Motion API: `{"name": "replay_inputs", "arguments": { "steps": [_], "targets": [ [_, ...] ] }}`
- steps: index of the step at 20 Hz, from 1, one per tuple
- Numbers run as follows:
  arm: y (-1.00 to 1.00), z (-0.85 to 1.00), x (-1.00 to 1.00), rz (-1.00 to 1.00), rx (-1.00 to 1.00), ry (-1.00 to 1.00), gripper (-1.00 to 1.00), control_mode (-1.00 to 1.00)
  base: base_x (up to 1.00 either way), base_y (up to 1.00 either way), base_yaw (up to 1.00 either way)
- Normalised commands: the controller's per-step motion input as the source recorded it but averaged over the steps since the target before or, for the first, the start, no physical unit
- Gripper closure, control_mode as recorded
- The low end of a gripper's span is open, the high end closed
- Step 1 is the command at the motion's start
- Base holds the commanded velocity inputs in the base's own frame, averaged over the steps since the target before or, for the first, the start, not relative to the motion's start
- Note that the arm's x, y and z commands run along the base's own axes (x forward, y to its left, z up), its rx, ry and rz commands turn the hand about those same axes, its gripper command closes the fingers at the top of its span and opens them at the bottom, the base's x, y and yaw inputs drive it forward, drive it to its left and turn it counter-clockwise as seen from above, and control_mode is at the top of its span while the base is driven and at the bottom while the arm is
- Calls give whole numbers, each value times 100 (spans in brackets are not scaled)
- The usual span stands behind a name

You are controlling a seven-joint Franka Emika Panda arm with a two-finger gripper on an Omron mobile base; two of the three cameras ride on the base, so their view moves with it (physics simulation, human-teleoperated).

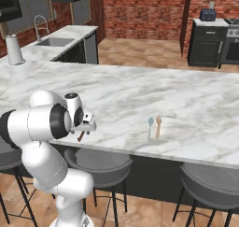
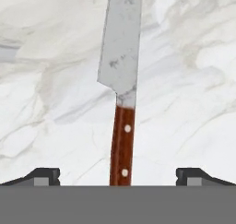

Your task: Pick up the metallic utensils from the counter and place them in the open drawer. Make sure not to pick up any wooden utensils.

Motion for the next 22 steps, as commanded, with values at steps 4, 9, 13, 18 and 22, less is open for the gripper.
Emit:
{"name": "replay_inputs", "arguments": {
  "steps": [4,9,13,18,22],
  "targets": [
    [0,-27,1,0,0,0,-100,-100,0,0,0],
    [0,-36,3,0,0,0,-100,-100,0,0,0],
    [0,-44,1,0,0,0,-100,-100,0,0,0],
    [5,-45,2,0,0,0,100,-100,0,0,0],
    [11,-34,0,0,0,0,100,-100,0,0,0]
  ]
}}
